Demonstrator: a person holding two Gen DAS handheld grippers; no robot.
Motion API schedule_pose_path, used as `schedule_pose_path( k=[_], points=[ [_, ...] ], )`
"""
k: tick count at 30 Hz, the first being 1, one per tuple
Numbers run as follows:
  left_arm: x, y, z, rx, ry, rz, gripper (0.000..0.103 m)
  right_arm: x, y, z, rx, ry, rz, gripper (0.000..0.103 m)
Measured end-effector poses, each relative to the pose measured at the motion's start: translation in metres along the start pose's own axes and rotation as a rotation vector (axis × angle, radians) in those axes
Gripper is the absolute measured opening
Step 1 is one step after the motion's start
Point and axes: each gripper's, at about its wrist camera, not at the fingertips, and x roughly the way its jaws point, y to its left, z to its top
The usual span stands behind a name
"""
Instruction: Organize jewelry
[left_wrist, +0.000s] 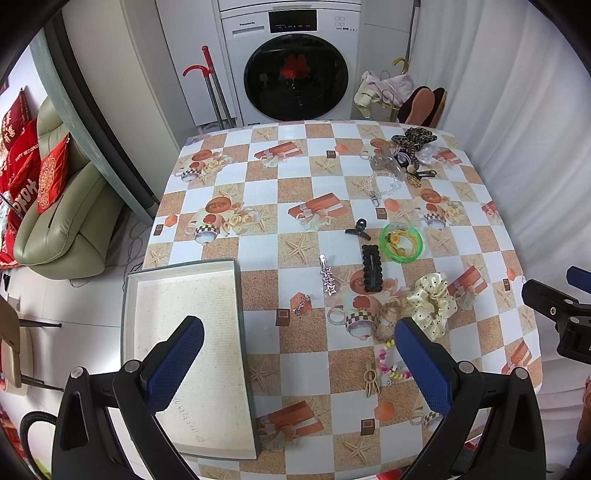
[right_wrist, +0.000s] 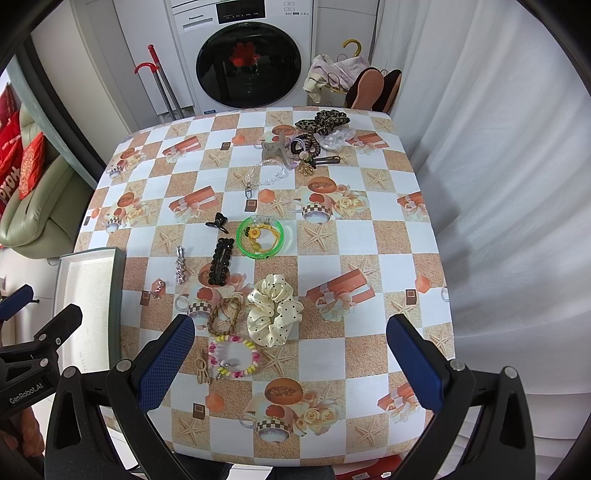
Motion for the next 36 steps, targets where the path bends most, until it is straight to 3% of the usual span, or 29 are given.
schedule_pose_path(
  k=[19,25,36],
  points=[
    [0.005,0.0,-0.003,0.012,0.027,-0.016,0.103,0.004,0.0,-0.002,0.014,0.024,0.001,0.103],
    [0.031,-0.002,-0.011,0.006,0.085,-0.024,0.103,0.02,-0.007,-0.011,0.041,0.079,0.011,0.103],
    [0.093,-0.013,0.013,0.01,0.159,-0.069,0.103,0.091,-0.03,-0.014,0.114,0.242,0.04,0.103]
  ],
)
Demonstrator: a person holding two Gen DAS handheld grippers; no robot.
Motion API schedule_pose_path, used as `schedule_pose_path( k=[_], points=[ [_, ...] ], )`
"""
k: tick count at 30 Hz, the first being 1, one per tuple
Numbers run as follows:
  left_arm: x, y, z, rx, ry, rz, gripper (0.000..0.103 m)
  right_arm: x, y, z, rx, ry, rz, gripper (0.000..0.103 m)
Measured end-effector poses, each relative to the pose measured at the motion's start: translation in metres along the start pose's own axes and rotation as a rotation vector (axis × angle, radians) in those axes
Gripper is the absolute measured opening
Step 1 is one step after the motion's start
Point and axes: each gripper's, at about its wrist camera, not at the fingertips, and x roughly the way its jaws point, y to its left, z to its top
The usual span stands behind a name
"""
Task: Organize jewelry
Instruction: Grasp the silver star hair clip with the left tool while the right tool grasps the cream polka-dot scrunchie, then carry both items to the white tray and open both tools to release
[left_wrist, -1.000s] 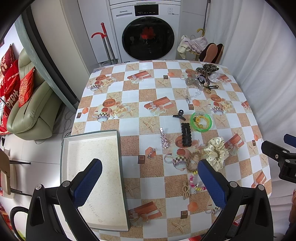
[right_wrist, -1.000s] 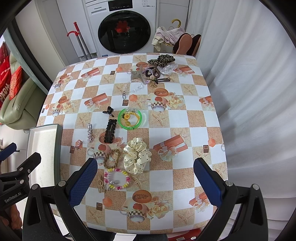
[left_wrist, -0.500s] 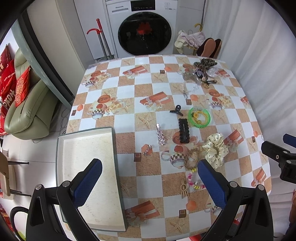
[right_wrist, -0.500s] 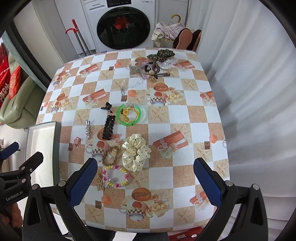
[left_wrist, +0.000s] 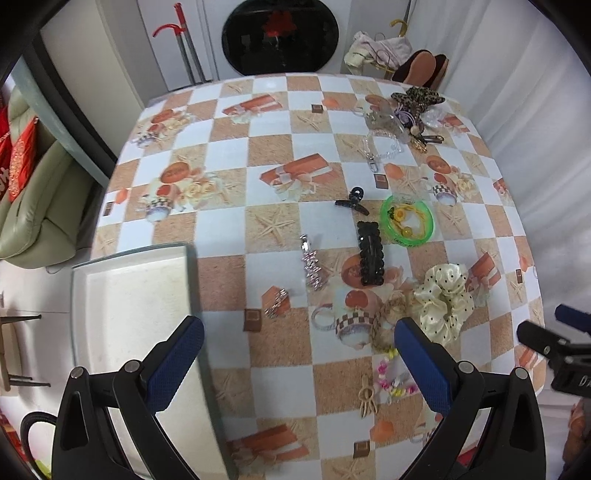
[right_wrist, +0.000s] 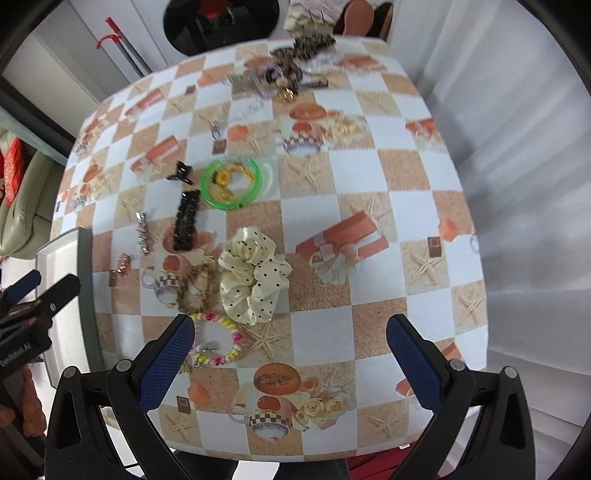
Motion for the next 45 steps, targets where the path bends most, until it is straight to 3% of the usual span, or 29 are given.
schedule_pose_path(
  k=[6,8,11,13,17,19,24,26,27,28,29,30,31,34,45],
  points=[
    [0.037,-0.006,0.021,0.016,0.023,-0.019,0.103,0.032,-0.002,0.009,0.021,0.062,0.019,0.103],
    [0.054,-0.008,0.029,0.02,0.042,-0.031,0.09,0.041,-0.001,0.012,0.02,0.073,0.025,0.103],
    [0.078,-0.008,0.037,0.016,0.077,-0.028,0.088,0.058,0.002,0.017,0.019,0.093,0.041,0.102],
    [0.091,-0.006,0.041,0.014,0.095,-0.032,0.08,0.072,0.004,0.02,0.019,0.113,0.048,0.098],
    [0.114,-0.005,0.046,0.013,0.125,-0.04,0.078,0.093,0.005,0.024,0.027,0.14,0.06,0.092],
    [0.128,-0.006,0.047,0.019,0.158,-0.04,0.064,0.102,0.006,0.024,0.032,0.156,0.061,0.088],
    [0.136,-0.013,0.046,0.053,0.157,-0.023,0.064,0.116,0.011,0.026,0.027,0.167,0.07,0.082],
    [0.136,-0.017,0.045,0.076,0.147,0.0,0.055,0.116,0.015,0.027,0.011,0.154,0.063,0.078],
    [0.135,-0.019,0.045,0.083,0.139,-0.001,0.043,0.115,0.018,0.028,0.003,0.148,0.063,0.072],
    [0.134,-0.021,0.045,0.09,0.135,-0.008,0.032,0.115,0.021,0.028,-0.007,0.142,0.067,0.063],
    [0.133,-0.022,0.045,0.093,0.137,-0.01,0.027,0.113,0.025,0.029,-0.02,0.135,0.079,0.057],
    [0.133,-0.026,0.046,0.094,0.137,-0.013,0.021,0.112,0.028,0.029,-0.024,0.133,0.087,0.044],
    [0.133,-0.026,0.046,0.092,0.136,-0.021,0.021,0.11,0.031,0.029,-0.027,0.13,0.099,0.031],
    [0.129,-0.027,0.047,0.075,0.131,-0.052,0.021,0.103,0.035,0.031,-0.022,0.104,0.105,0.016],
    [0.08,-0.021,0.04,0.032,0.046,-0.129,0.021,0.062,0.004,0.024,0.071,0.053,0.182,0.014]
  ],
)
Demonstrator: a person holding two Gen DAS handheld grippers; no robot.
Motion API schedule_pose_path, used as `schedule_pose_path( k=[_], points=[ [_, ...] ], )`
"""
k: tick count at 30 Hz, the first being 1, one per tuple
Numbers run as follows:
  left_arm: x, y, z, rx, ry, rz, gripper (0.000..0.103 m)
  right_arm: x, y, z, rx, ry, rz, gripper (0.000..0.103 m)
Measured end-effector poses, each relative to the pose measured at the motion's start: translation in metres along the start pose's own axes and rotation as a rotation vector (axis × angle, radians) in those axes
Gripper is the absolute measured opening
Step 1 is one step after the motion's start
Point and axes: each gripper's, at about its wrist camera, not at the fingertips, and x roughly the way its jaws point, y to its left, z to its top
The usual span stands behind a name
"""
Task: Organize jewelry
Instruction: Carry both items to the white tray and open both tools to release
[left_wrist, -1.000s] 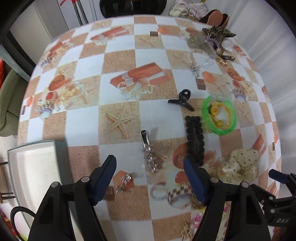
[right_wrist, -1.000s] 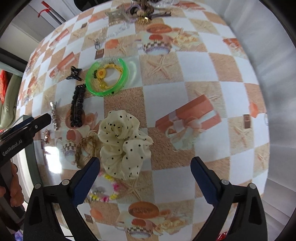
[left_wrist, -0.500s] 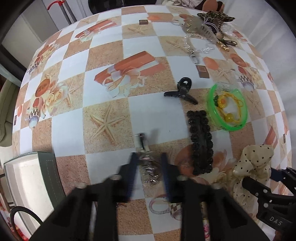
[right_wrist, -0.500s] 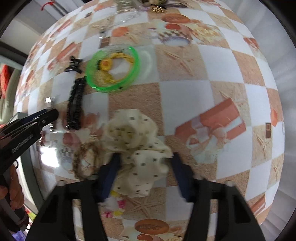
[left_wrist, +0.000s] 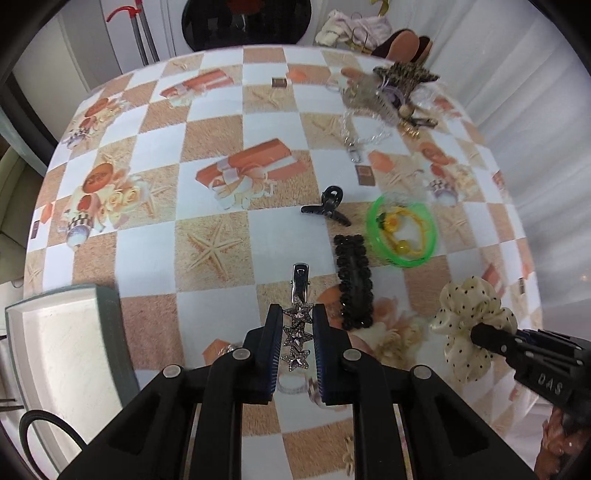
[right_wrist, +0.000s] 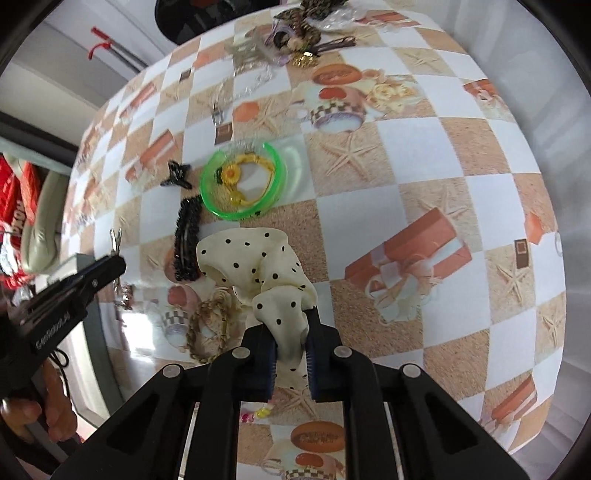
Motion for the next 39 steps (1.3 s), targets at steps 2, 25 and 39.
schedule_pose_path(
  k=[2,25,39],
  points=[
    [-0.014,0.007,-0.008,-0.006,-0.013,-0.003,0.021,-0.007,-0.001,-0.002,0.011,-0.005,0.011,0.014],
    [-0.112,0.168,-0.122,-0.282,-0.131,0.158,0.021,-0.028,0.185,-0.03,-0.286,0.028,0.177,0.014],
    [-0.084,0.261,-0.157,-0.413,-0.079,0.257,0.021,0.062,0.365,-0.048,-0.52,0.167,0.255,0.014]
  ],
)
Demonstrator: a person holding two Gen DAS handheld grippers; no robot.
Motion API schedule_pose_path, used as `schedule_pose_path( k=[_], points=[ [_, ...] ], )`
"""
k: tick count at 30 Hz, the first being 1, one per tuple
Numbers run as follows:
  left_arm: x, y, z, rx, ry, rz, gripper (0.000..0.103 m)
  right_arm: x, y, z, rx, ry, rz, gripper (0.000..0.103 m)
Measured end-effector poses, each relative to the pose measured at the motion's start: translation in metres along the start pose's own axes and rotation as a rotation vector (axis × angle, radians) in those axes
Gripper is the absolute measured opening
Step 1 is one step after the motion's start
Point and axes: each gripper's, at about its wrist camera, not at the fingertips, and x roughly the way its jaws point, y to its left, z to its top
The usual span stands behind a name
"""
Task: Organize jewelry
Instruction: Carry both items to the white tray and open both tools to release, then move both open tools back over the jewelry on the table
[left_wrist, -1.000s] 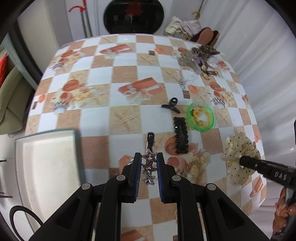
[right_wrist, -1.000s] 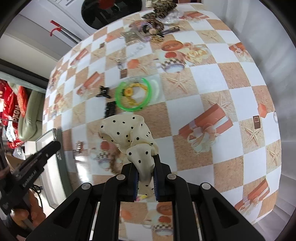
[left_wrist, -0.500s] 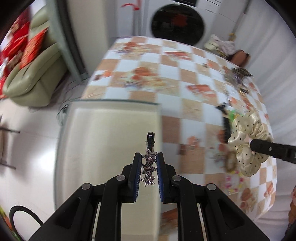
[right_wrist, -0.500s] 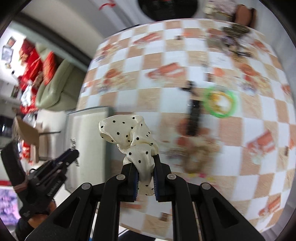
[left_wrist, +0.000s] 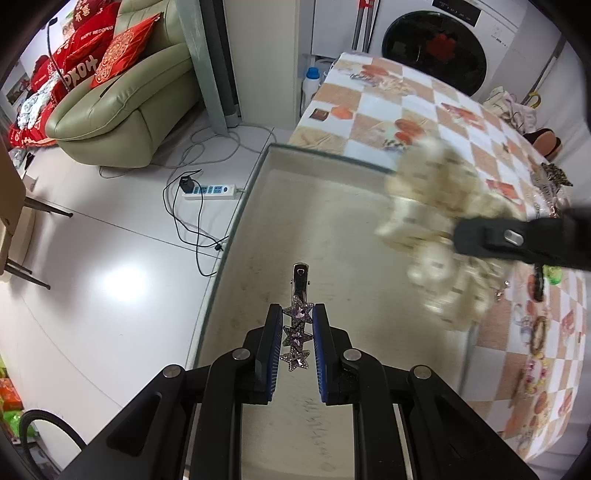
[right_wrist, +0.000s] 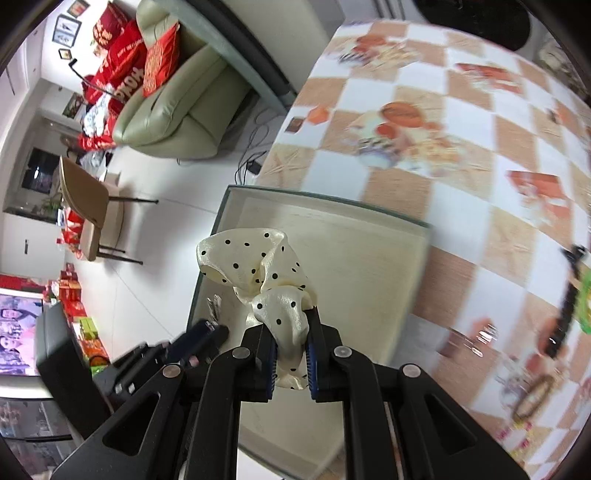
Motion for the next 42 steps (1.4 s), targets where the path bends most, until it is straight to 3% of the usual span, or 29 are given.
schedule_pose_path(
  k=[8,17,22,30,31,32,33,35,41,42],
  points=[
    [0.025,0.0,-0.001,0.017,0.037,0.016,0.021,0.057,0.0,0.028,0.038,0.064,-0.011,0.014],
    [0.04,-0.007,-0.003,0.043,0.081,0.044,0.021,0.072,-0.012,0.033,0.017,0.089,-0.086,0.02],
    [0.038,-0.008,-0.003,0.059,0.081,0.072,0.021,0.071,-0.014,0.035,0.02,0.093,-0.097,0.043],
    [0.034,-0.011,-0.002,0.056,0.093,0.076,0.021,0.04,-0.02,0.036,0.052,0.041,-0.053,0.057],
    [0.034,-0.011,-0.002,0.055,0.095,0.076,0.035,0.033,-0.019,0.036,0.052,0.028,-0.048,0.058],
    [0.033,-0.011,-0.001,0.055,0.095,0.078,0.056,0.026,-0.019,0.035,0.049,0.014,-0.045,0.06],
    [0.032,-0.01,-0.001,0.05,0.088,0.086,0.102,0.019,-0.019,0.033,0.046,0.0,-0.045,0.062],
    [0.02,-0.014,0.0,0.053,0.037,0.097,0.103,0.006,-0.02,0.028,0.049,-0.022,-0.039,0.064],
    [0.011,-0.028,0.002,0.081,0.052,0.108,0.103,-0.025,-0.039,0.009,0.097,-0.061,-0.031,0.065],
    [0.009,-0.03,0.001,0.085,0.05,0.11,0.103,-0.031,-0.044,0.003,0.112,-0.066,-0.031,0.071]
  ],
)
